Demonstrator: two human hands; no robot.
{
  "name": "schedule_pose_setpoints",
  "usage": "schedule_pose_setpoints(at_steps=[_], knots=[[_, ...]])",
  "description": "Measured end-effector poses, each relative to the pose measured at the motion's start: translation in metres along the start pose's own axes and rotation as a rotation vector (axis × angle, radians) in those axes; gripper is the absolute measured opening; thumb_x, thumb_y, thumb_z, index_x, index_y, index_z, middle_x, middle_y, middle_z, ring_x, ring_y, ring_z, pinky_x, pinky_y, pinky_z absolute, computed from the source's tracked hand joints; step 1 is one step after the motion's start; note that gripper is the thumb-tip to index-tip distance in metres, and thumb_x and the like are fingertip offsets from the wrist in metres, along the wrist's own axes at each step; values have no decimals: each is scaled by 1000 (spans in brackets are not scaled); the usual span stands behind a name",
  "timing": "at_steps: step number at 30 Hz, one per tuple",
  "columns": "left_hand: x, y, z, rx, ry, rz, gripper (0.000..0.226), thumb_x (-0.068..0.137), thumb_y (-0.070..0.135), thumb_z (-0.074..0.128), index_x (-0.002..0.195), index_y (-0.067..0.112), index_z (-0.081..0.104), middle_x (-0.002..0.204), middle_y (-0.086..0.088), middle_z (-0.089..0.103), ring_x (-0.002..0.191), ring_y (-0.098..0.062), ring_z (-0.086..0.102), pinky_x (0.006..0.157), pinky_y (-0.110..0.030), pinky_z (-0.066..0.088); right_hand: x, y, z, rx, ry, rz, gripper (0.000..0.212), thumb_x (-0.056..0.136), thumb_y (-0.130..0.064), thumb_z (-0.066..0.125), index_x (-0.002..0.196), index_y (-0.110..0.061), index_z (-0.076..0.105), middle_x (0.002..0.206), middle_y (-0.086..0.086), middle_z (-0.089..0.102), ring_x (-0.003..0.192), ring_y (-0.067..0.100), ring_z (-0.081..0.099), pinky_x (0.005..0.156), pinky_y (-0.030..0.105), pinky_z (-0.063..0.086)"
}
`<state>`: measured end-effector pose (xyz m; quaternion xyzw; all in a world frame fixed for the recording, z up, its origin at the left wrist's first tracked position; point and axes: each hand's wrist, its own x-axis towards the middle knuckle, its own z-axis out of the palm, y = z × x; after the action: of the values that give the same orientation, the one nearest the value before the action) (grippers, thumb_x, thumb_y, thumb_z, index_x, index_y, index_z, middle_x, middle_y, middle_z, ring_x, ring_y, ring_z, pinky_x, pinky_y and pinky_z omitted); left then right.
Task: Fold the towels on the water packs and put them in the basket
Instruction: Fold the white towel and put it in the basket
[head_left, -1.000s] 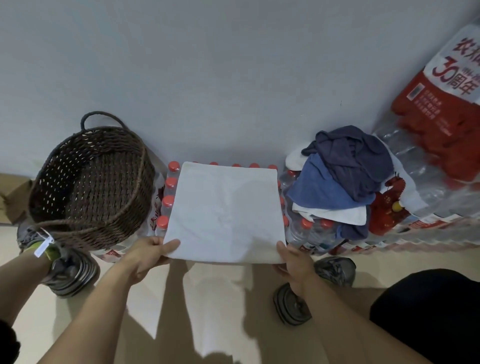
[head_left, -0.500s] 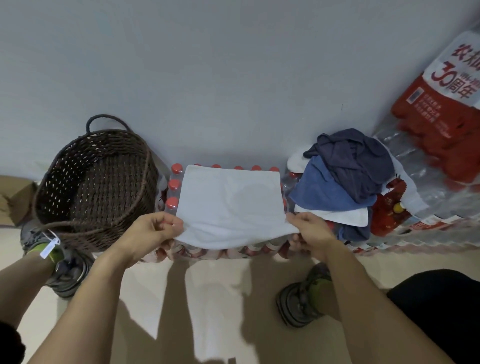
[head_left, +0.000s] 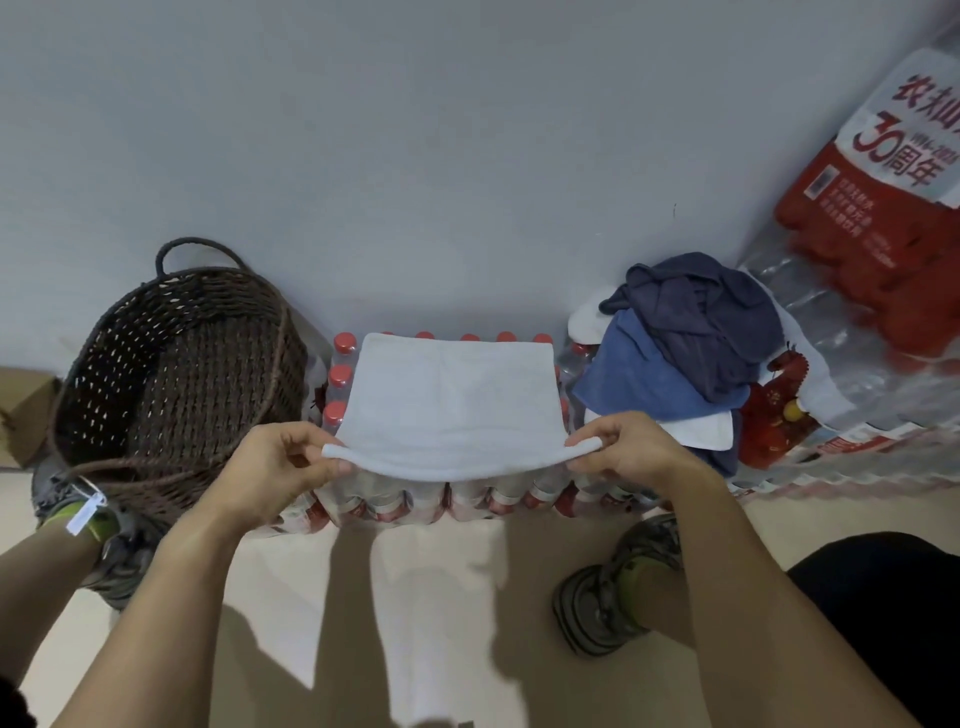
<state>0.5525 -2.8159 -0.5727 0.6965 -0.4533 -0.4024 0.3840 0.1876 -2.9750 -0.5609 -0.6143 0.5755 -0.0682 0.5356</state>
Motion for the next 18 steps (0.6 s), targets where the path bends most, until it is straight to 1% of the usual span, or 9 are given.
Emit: schedule_pose_setpoints(at_steps=[1,3,5,9,12,14,15,17,18], knots=[[1,2,-2,27,-21,12,14,70,19,83,79,13,74,67,-6,69,50,-9,56,43,-13,42,-1,1,-5,-18,-30,2,20,71,-12,86,87,-23,80,81,5,76,62,14,61,58,22,52],[2,5,-6,70,-65,-9,17,69,25,83,74,13,72,66,-12,67,52,-16,54,48,-23,43,-1,3,-15,-42,-64,27,19,69,-19,88,86,-25,81,81,6,75,63,15,58,61,23,49],[4,8,-10,116,-121,-91,22,71,32,83,72,13,71,60,-7,68,46,-19,54,47,-32,43,1,5,-22,-87,-60,41,21,65,-26,90,84,-27,81,83,7,75,68,16,59,67,28,51],[3,15,-14,204,-288,-220,23,74,37,82,77,15,75,64,-9,72,44,-20,52,48,-30,42,2,6,-28,-212,-124,70,29,57,-36,91,82,-28,80,88,3,76,78,15,61,71,28,49],[7,17,-12,237,-196,-166,18,79,35,79,71,21,73,58,-1,68,46,-16,47,50,-25,40,2,2,-27,-222,-103,48,22,62,-34,90,81,-30,80,81,-8,75,79,11,66,67,21,48],[8,19,-4,132,-132,-112,20,85,25,73,65,25,71,57,6,65,49,-9,53,49,-19,41,5,-2,-19,-69,-55,-44,23,69,-24,86,91,-28,80,90,-9,76,85,13,70,72,24,53],[7,19,2,19,-103,-105,20,86,21,69,66,23,71,61,5,66,55,-9,58,54,-19,44,8,-4,-13,38,-37,-86,25,74,-16,81,97,-23,79,95,-5,76,89,16,70,77,28,54],[8,17,11,-89,-22,-83,17,82,28,64,75,14,70,72,-3,69,69,-17,62,65,-29,47,13,-8,-2,182,18,-135,19,82,-5,68,98,-11,75,97,6,74,92,24,65,79,35,50],[9,15,16,-62,19,-43,23,79,34,61,79,12,69,77,-4,70,72,-18,62,68,-33,48,16,-10,2,216,45,-147,15,84,-4,64,96,-7,73,96,9,72,92,26,63,78,36,48]])
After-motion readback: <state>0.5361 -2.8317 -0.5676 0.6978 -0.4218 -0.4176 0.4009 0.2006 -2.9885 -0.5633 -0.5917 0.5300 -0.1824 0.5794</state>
